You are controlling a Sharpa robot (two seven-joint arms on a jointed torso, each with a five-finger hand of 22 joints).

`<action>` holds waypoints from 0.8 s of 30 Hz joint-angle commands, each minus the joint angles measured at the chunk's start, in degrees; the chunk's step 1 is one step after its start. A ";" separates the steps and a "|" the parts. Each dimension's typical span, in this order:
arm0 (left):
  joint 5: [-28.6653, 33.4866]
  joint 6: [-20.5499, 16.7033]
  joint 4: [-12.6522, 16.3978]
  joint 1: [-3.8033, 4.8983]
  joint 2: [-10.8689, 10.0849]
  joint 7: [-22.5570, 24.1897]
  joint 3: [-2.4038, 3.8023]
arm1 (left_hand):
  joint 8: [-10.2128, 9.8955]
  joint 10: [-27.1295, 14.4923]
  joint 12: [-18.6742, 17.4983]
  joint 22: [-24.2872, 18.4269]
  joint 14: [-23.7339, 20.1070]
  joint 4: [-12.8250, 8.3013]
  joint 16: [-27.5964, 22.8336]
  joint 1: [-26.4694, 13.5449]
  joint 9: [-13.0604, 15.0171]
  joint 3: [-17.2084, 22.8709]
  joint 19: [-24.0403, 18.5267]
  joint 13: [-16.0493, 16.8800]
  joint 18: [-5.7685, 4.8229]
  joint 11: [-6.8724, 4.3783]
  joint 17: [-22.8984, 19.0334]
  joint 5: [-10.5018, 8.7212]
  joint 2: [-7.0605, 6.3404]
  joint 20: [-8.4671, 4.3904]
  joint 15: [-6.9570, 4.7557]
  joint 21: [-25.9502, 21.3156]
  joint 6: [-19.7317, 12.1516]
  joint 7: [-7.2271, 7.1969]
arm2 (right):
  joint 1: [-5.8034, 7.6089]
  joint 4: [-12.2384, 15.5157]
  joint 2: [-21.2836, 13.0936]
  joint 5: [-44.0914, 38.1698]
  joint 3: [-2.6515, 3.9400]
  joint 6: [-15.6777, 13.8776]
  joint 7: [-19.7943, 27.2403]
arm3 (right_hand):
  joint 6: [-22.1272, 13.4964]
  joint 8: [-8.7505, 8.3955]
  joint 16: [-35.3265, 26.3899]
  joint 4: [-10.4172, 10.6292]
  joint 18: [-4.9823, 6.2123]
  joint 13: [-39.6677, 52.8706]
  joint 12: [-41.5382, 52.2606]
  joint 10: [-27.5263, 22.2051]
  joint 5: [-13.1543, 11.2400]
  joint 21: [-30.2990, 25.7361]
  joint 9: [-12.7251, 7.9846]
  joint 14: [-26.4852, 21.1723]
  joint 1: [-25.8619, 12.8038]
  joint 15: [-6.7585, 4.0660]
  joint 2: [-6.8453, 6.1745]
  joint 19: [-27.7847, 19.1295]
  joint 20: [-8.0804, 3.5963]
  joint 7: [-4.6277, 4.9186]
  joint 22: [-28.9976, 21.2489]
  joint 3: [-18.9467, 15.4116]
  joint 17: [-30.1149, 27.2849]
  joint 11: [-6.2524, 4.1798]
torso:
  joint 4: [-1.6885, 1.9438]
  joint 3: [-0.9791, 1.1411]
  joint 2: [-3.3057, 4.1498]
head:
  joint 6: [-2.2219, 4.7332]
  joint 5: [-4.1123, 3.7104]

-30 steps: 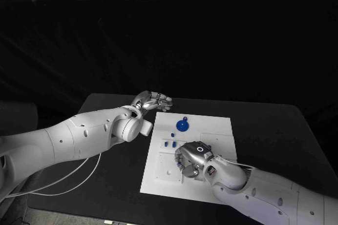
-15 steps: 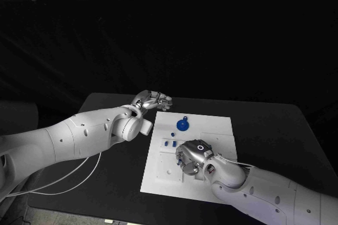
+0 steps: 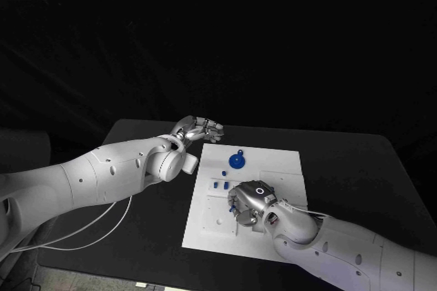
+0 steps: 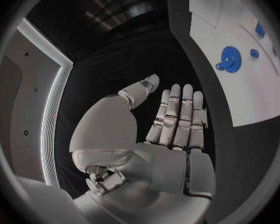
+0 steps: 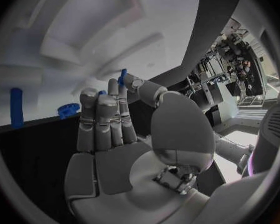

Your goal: Assemble the parts on the task board

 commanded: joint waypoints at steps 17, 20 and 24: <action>0.05 0.32 0.29 0.08 0.09 0.48 0.05 | 0.26 -0.61 -0.24 0.11 0.24 -0.10 -0.52 0.19 -0.13 -0.35 -0.24 -0.14 0.82 0.16 0.15 0.10 0.16 0.14 0.22 -0.35 -0.54 0.16 | -0.07 0.48 0.62 -0.76 -0.38 4.29 0.60 | 0.53 0.20 -0.08 -0.18 1.52 0.16 0.03 1.89 -0.10 0.30 0.13 -0.19 0.53 -0.42 -0.17 0.25 -0.24 -0.02 1.10 0.19 -0.08 0.26 | -0.02 -0.07 -0.05 | -0.11 -0.05; 0.04 0.34 0.31 0.08 0.11 0.47 0.05 | 0.26 -0.62 -0.24 0.11 0.23 -0.10 -0.54 0.20 -0.14 -0.35 -0.24 -0.14 0.81 0.17 0.16 0.10 0.15 0.14 0.23 -0.36 -0.55 0.16 | -0.06 0.42 0.67 -0.99 -0.53 5.04 0.42 | 0.53 0.19 -0.08 -0.20 1.52 0.17 0.02 1.88 -0.08 0.30 0.14 -0.18 0.53 -0.42 -0.16 0.26 -0.25 -0.02 1.10 0.18 -0.08 0.27 | 0.01 -0.06 -0.02 | -0.14 -0.08; 0.03 0.33 0.34 0.08 0.08 0.46 0.05 | 0.26 -0.64 -0.24 0.12 0.23 -0.10 -0.57 0.21 -0.14 -0.35 -0.25 -0.15 0.81 0.17 0.17 0.10 0.16 0.14 0.23 -0.37 -0.56 0.16 | -0.06 0.39 0.80 -0.98 -0.64 5.50 0.42 | 0.52 0.18 -0.08 -0.22 1.52 0.18 0.00 1.87 -0.07 0.31 0.14 -0.19 0.52 -0.41 -0.15 0.26 -0.25 -0.02 1.10 0.17 -0.08 0.27 | 0.01 -0.06 -0.04 | -0.15 -0.07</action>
